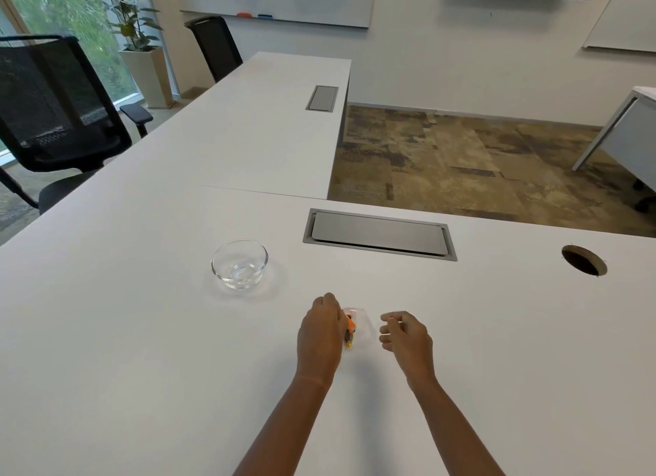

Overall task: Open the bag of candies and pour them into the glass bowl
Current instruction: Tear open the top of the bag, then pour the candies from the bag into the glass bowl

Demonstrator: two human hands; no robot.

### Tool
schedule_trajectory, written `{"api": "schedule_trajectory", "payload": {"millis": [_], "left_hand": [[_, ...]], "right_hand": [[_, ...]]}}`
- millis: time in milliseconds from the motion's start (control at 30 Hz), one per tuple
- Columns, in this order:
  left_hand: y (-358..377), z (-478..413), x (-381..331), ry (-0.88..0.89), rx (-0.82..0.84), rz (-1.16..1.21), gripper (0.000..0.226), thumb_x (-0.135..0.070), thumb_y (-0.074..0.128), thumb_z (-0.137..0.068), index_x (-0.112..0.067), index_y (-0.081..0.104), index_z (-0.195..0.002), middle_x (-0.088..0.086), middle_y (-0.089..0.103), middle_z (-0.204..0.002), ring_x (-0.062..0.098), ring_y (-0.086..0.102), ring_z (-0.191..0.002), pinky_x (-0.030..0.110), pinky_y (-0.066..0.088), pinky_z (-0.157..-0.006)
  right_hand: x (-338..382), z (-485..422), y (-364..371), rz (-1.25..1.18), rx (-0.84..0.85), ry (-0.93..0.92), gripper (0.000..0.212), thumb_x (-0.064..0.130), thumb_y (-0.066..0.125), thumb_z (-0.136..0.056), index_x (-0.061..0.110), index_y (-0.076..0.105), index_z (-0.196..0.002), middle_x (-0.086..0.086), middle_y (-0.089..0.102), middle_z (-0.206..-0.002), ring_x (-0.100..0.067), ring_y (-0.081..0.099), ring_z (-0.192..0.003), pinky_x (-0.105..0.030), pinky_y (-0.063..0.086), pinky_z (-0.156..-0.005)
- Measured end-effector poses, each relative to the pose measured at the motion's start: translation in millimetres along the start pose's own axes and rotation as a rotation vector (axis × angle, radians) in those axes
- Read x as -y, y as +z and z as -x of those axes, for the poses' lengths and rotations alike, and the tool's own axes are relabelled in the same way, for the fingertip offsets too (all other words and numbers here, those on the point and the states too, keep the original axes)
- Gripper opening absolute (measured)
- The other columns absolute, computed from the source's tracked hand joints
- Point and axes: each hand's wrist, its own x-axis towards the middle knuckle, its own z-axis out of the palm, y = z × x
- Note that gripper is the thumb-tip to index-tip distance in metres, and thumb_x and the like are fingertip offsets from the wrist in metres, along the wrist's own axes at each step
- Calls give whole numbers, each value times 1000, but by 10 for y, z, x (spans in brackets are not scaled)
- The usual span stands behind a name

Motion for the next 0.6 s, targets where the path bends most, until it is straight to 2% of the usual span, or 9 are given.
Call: {"api": "schedule_trajectory", "payload": {"millis": [100, 200, 267, 333, 467, 533, 600], "left_hand": [[-20, 4, -47, 34, -10, 60, 14, -12, 43, -93, -14, 43, -79, 10, 61, -94, 18, 51, -73, 23, 37, -62], [-65, -18, -80, 66, 0, 117, 13, -13, 47, -91, -14, 46, -78, 6, 61, -89, 19, 53, -73, 22, 41, -63], [-100, -49, -92, 77, 32, 189, 13, -12, 52, -88, -14, 49, -76, 0, 58, -79, 14, 53, -69, 15, 40, -57], [-132, -90, -93, 60, 93, 259, 15, -11, 55, -87, -16, 50, -73, -6, 55, -69, 9, 52, -61, 10, 39, -53], [-174, -153, -46, 26, 171, 335, 15, -10, 56, -86, -14, 52, -72, -9, 53, -63, 5, 51, -52, 14, 43, -52], [-183, -175, -3, 8, 171, 361, 13, -10, 55, -87, -11, 54, -74, -8, 53, -63, 6, 51, -53, 17, 45, -54], [-187, -197, 46, -11, 169, 391, 12, -10, 55, -87, -11, 54, -75, -8, 53, -63, 6, 52, -52, 18, 46, -54]], "right_hand": [[-132, -68, 11, -309, 76, 273, 17, 11, 44, -93, 8, 61, -92, -10, 59, -83, -20, 57, -72, -26, 49, -64], [-271, -86, 93, -555, 252, 572, 27, 34, 44, -95, 11, 57, -99, -13, 54, -95, -27, 53, -86, -35, 47, -71], [-327, -85, 150, -694, 364, 698, 37, 49, 40, -93, 16, 55, -100, -17, 53, -100, -34, 50, -101, -45, 46, -82], [-367, -88, 190, -867, 426, 732, 44, 55, 36, -91, 18, 54, -105, -21, 54, -106, -40, 49, -107, -51, 45, -86], [-383, -106, 235, -1074, 459, 667, 48, 54, 34, -92, 18, 53, -117, -21, 51, -122, -42, 55, -101, -57, 41, -92], [-375, -119, 252, -1071, 444, 677, 43, 50, 40, -92, 14, 58, -107, -20, 54, -118, -40, 57, -98, -59, 49, -85], [-379, -131, 266, -1048, 435, 693, 35, 43, 45, -92, 12, 59, -99, -20, 56, -112, -40, 58, -96, -56, 56, -71]]}}
